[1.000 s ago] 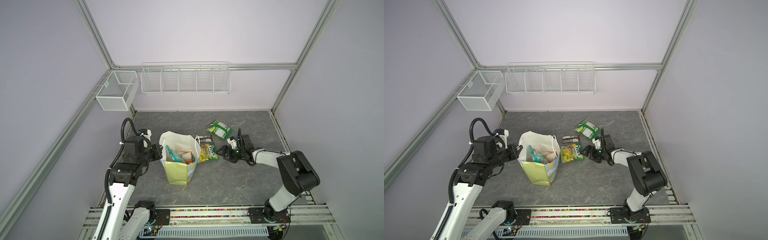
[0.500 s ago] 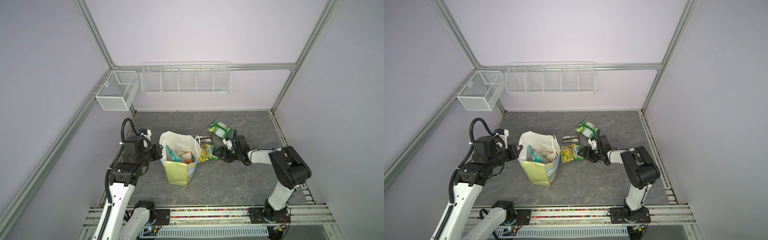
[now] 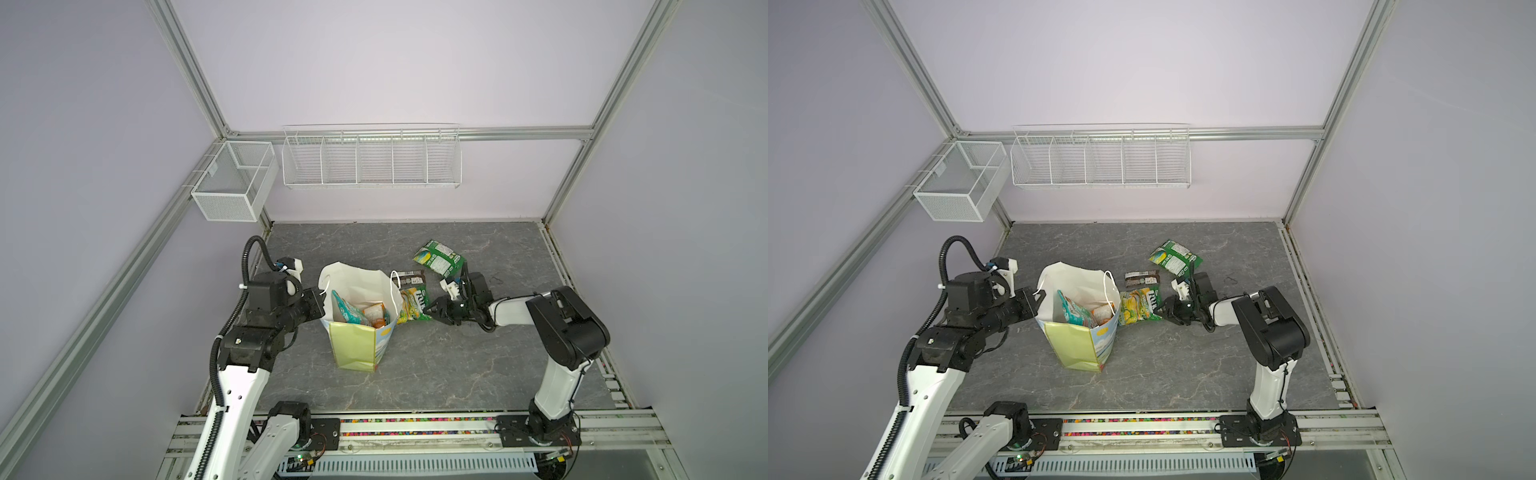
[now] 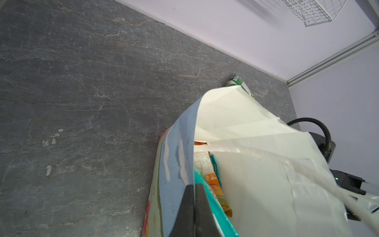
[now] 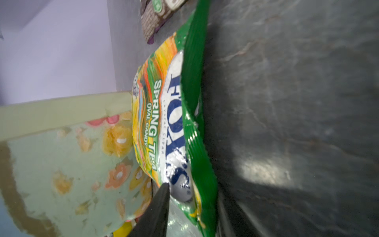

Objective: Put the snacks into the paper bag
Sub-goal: 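Lower the right gripper onto the green Fox's Spring Tea packet and close, then lift the green Fox's Spring Tea packet off the table with the right gripper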

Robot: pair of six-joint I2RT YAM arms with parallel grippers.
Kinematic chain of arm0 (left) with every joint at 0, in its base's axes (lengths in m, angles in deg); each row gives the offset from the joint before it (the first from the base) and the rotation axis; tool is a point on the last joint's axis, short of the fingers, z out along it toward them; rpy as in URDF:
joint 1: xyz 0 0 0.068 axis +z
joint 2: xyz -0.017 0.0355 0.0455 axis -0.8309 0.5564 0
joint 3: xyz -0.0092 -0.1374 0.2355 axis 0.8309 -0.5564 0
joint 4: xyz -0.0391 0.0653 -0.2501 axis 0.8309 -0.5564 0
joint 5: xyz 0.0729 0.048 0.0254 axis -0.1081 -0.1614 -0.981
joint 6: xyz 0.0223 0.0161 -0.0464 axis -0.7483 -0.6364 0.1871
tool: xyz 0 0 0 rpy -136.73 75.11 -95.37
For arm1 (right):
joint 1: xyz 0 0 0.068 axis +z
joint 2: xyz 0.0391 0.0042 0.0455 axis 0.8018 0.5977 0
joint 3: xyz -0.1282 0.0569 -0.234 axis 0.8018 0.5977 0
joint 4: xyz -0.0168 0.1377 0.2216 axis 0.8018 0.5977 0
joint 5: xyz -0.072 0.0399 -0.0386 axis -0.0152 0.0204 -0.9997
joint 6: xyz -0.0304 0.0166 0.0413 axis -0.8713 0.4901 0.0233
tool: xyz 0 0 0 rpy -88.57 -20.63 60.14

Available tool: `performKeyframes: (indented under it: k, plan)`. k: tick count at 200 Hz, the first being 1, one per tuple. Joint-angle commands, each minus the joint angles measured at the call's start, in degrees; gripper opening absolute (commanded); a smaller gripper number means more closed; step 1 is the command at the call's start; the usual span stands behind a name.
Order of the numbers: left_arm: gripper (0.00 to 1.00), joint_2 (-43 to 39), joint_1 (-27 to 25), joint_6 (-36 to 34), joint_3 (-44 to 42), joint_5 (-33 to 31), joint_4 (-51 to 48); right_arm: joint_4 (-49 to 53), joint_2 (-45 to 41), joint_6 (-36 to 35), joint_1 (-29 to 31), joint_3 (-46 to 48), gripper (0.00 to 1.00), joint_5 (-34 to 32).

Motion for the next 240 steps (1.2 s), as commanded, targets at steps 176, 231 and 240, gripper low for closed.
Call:
performKeyframes:
  k: [176,231,240]
  plan:
    - [0.00,-1.68,0.47,1.26,-0.20,1.51,1.38,7.24,-13.81,-0.63,2.13,0.96,0.07,-2.74]
    - [0.00,-1.59,0.43,1.38,-0.15,1.93,1.47,12.38,-23.32,-2.19,2.55,-0.70,0.07,-3.94]
    - [0.00,-1.56,0.43,1.42,-0.11,2.10,1.53,13.21,-24.94,-2.60,2.67,-1.03,0.07,-4.00]
